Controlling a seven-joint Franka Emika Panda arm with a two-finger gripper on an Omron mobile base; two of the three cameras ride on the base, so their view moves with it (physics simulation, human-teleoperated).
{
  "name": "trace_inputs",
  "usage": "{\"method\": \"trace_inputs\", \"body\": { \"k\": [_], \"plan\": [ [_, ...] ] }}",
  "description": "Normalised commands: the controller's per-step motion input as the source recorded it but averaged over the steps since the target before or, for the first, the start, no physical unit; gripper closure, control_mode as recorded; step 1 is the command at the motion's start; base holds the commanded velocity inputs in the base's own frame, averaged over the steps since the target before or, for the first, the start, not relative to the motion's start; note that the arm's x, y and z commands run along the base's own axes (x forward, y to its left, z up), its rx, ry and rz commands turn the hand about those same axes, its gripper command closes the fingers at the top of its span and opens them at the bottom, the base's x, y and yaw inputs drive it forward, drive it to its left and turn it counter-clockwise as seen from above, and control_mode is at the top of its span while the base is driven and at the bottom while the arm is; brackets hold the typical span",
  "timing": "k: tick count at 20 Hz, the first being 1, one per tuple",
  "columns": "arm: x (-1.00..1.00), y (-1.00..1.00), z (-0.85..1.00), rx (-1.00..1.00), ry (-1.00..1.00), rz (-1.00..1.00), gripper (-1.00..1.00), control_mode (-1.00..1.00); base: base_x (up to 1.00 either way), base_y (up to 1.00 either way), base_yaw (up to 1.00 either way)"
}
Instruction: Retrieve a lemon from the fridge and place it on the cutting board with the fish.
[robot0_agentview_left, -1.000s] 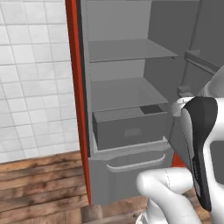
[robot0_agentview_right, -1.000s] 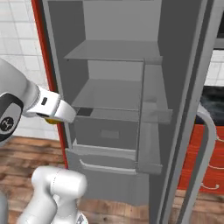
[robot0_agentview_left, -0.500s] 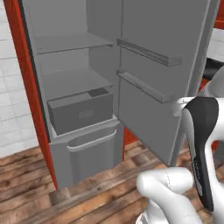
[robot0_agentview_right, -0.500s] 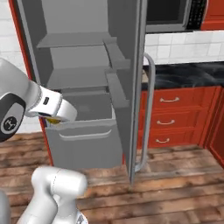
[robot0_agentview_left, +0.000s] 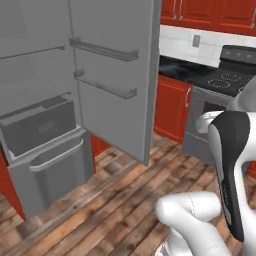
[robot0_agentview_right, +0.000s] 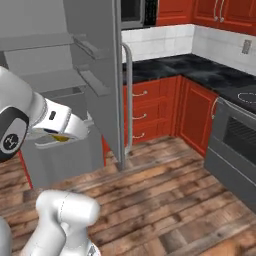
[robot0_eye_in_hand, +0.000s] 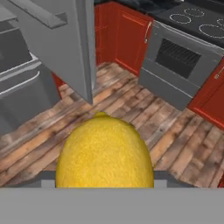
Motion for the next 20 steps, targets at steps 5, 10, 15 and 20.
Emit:
{"method": "trace_inputs", "body": {
  "k": [5, 10, 15, 20],
  "plan": [
    [0.00, 0.00, 0.00, 0.00, 0.00, 0.00, 1.00, 1.00, -0.14, 0.00, -0.74],
    [0.00, 0.00, 0.00, 0.00, 0.00, 0.00, 1.00, 1.00, 0.15, -0.04, -0.87],
    [0.00, 0.00, 0.00, 0.00, 0.00, 0.00, 1.00, 1.00, 0.13, 0.00, -0.69],
    [0.00, 0.00, 0.00, 0.00, 0.00, 0.00, 1.00, 1.00, 0.31, 0.58, -0.31]
  ]
}}
